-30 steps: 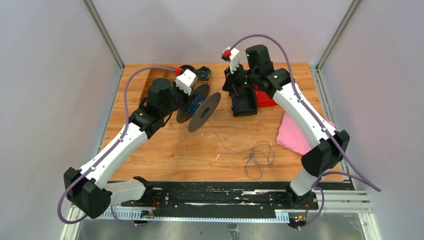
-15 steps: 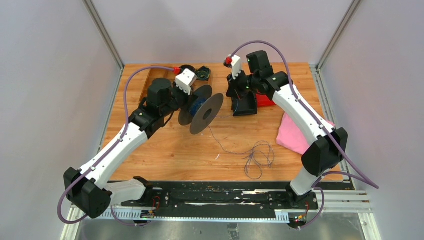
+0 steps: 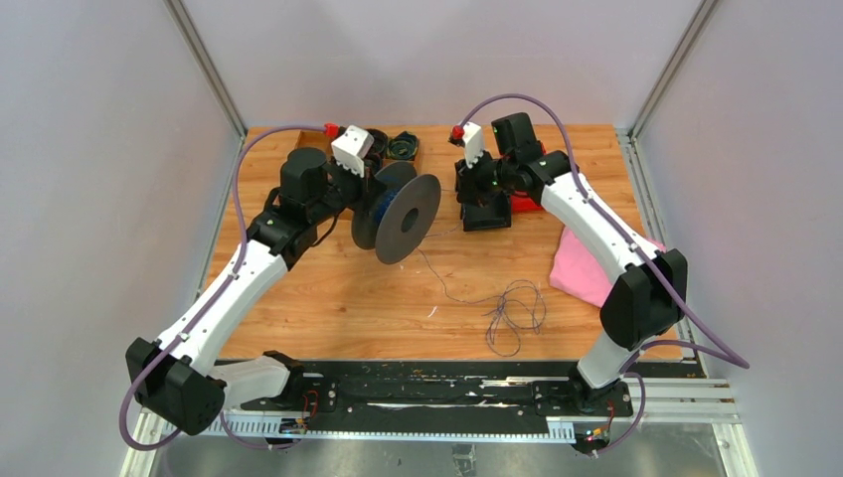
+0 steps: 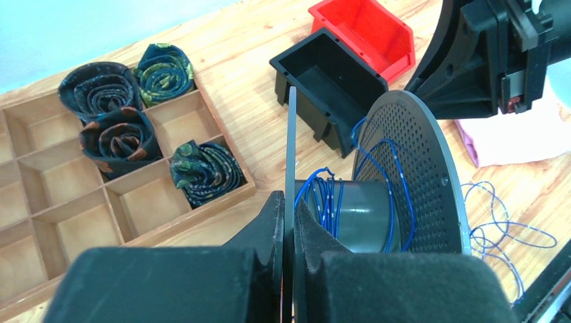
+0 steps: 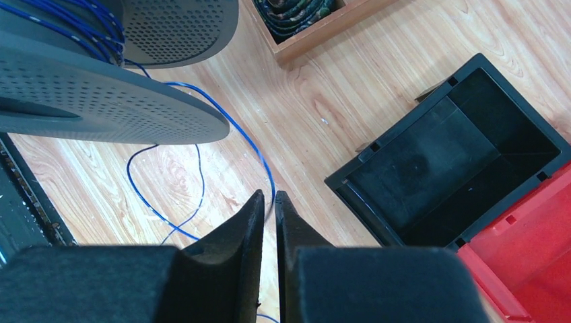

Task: Wrap the cables
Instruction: Wrap the cable around the cable reel.

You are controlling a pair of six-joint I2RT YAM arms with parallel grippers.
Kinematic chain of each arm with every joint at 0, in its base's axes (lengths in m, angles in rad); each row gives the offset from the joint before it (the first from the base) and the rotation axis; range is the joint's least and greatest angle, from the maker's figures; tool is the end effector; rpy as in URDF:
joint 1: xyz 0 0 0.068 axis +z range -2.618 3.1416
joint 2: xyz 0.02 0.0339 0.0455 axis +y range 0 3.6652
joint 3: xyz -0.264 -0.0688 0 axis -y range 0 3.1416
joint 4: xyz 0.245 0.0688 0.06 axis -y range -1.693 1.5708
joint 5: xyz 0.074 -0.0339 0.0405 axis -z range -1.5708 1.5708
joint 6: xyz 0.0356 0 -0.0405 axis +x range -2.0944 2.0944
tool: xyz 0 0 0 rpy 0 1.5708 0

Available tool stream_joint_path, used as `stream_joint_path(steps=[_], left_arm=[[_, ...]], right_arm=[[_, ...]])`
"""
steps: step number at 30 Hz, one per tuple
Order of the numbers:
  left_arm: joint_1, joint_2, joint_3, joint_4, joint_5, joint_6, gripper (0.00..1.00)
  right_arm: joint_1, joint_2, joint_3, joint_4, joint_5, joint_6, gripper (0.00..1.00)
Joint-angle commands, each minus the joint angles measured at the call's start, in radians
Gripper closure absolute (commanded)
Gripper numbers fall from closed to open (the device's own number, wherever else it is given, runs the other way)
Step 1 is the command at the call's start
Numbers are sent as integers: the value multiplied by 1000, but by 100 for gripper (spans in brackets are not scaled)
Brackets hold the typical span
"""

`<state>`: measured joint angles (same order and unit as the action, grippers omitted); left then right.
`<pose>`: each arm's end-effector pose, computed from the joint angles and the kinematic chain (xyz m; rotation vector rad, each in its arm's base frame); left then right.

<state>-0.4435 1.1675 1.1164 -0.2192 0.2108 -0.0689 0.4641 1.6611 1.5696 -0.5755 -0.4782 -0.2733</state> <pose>0.2398 -0.1222 0.3747 0.4947 1.8042 -0.5503 0.3291 0.1831 0.3485 -1.0399 1.9663 0.6382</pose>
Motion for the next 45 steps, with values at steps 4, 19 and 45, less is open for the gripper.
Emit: stream_joint_path(steps=[4, 19, 45], left_arm=[[29, -21, 59, 90, 86, -101, 100], [56, -13, 73, 73, -5, -196, 100], [111, 42, 183, -27, -67, -399, 100]], right_arm=[[-16, 14, -43, 103, 15, 61, 87], [-16, -17, -146, 173, -95, 173, 64], [57, -79, -744, 1133, -251, 431, 36]])
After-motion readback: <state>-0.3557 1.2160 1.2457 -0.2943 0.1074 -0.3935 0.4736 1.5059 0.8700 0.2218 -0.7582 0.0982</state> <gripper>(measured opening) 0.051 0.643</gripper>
